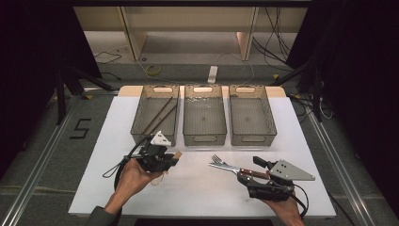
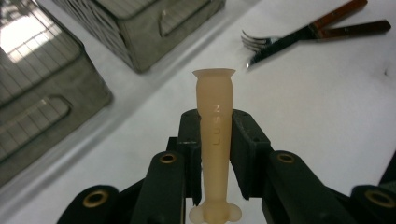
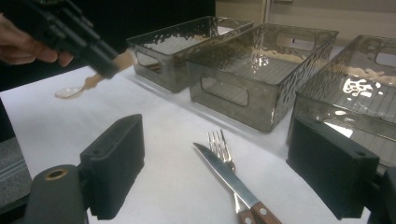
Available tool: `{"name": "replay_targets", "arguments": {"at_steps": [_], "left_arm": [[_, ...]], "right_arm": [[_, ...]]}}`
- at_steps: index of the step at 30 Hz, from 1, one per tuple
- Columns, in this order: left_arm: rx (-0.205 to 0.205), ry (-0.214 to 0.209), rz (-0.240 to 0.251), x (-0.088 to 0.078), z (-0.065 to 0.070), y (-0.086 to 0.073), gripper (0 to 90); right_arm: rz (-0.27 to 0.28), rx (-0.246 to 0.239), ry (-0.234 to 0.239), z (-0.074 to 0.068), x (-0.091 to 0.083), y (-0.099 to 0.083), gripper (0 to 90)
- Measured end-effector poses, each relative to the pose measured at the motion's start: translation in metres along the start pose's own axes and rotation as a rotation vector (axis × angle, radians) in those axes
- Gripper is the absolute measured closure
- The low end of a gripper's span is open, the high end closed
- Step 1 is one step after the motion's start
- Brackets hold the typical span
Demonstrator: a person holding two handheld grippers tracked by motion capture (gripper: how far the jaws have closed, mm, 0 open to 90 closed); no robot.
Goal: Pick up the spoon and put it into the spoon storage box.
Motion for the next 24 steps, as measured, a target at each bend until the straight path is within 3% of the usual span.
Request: {"name": "replay_targets", "arguments": {"at_steps": [7,12,24], "left_arm": [[-0.002,-0.017,0.067,0.001,-0.006,0.029,74.4],[0.020,-0.013,0.104,0.006,-0.006,0.048,74.4],[-0.007,0.007,0.167,0.018,-0.027,0.072,74.4]], "right_arm": [[0.003,0.002,0.001,0.001,0.000,0.000,19.2],[0.002,0.001,0.001,0.001,0.001,0.000,19.2],[0.004,0.003,-0.001,0.002,0.001,0.000,19.2]]}}
Point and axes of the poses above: each handheld gripper's, and its own axes: x roughly forward along the jaws, y roughly out of its top, z roughly to its right, the point moved 4 cm from there along x, roughly forward along the jaws, and after that the axes turned 11 degrees about z, right-handed, at the moved point
